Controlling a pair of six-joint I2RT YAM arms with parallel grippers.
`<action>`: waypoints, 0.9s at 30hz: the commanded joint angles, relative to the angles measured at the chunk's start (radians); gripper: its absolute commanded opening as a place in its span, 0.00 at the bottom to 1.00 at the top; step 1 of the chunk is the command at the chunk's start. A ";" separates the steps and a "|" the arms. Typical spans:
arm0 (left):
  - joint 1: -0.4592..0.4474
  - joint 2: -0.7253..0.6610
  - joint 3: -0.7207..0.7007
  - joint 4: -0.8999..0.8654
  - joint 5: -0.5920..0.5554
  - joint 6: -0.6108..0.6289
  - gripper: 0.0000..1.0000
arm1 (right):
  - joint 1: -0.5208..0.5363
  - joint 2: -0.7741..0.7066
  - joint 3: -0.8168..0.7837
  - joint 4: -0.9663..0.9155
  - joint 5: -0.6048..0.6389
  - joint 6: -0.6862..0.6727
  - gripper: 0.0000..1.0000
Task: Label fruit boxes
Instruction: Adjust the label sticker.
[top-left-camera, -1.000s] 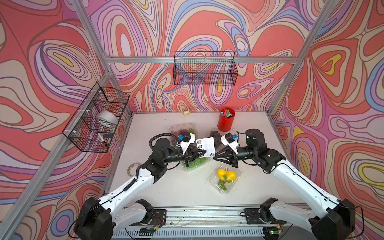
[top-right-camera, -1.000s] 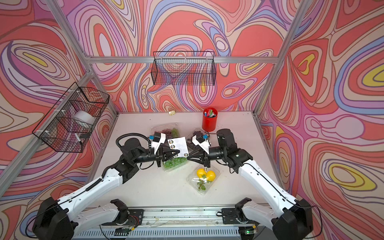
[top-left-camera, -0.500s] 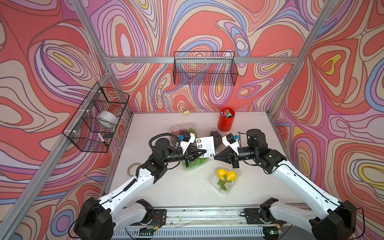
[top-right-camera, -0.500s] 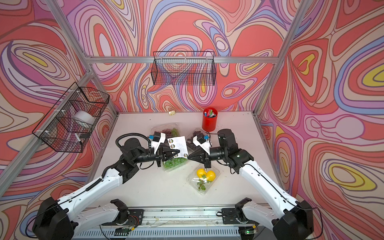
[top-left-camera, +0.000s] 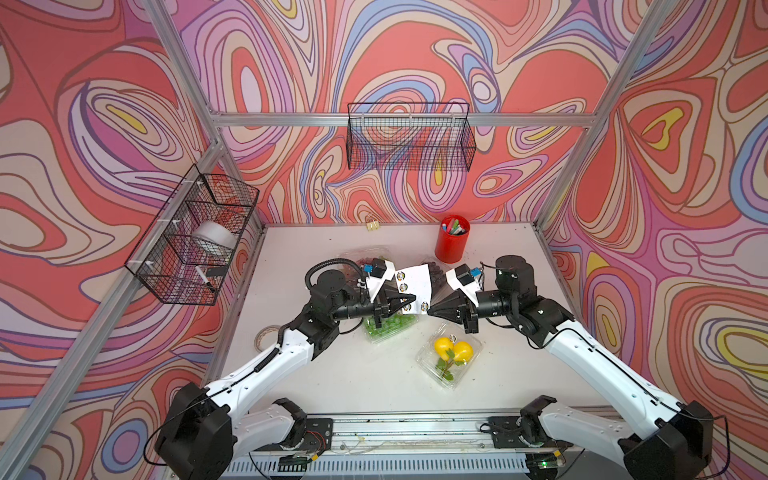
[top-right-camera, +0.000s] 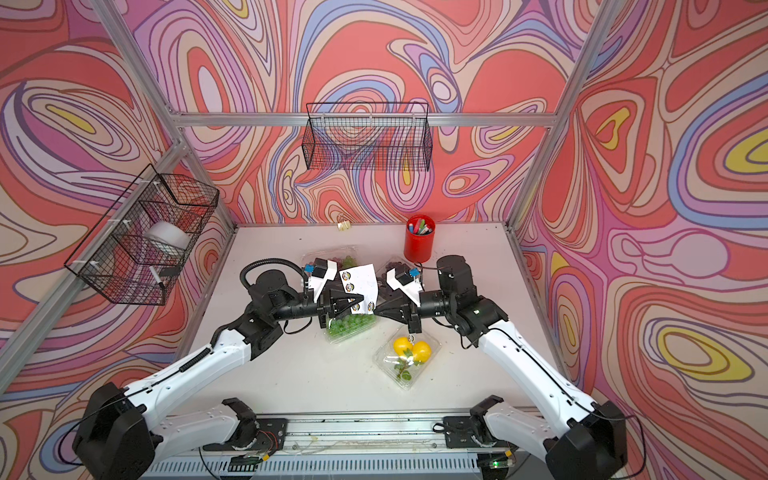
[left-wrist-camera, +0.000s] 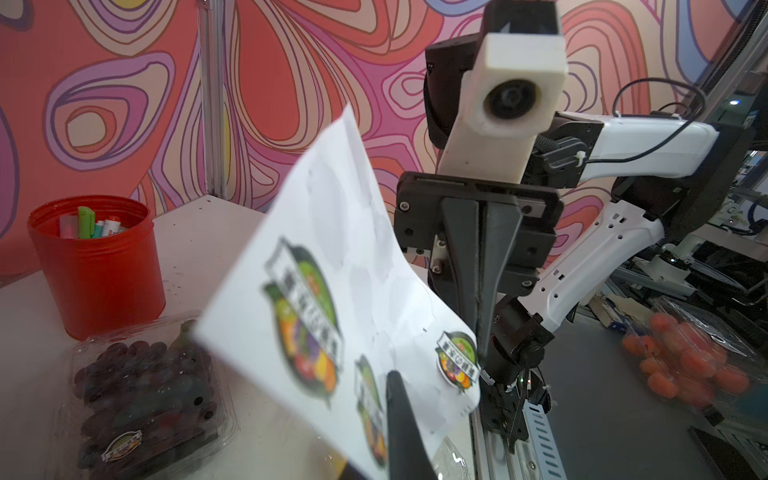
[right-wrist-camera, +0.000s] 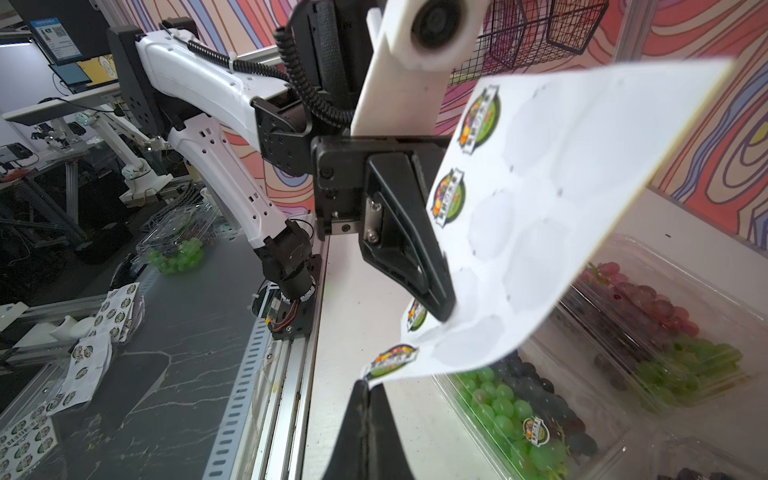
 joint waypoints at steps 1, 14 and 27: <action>-0.012 0.027 0.036 0.057 0.000 -0.024 0.00 | 0.014 0.013 0.032 0.049 -0.021 0.008 0.00; -0.043 0.072 0.058 0.089 0.017 -0.048 0.02 | 0.031 0.040 0.031 0.113 0.037 -0.001 0.00; -0.043 -0.140 0.102 -0.422 -0.284 0.345 0.44 | -0.009 -0.086 -0.086 0.102 0.213 0.084 0.00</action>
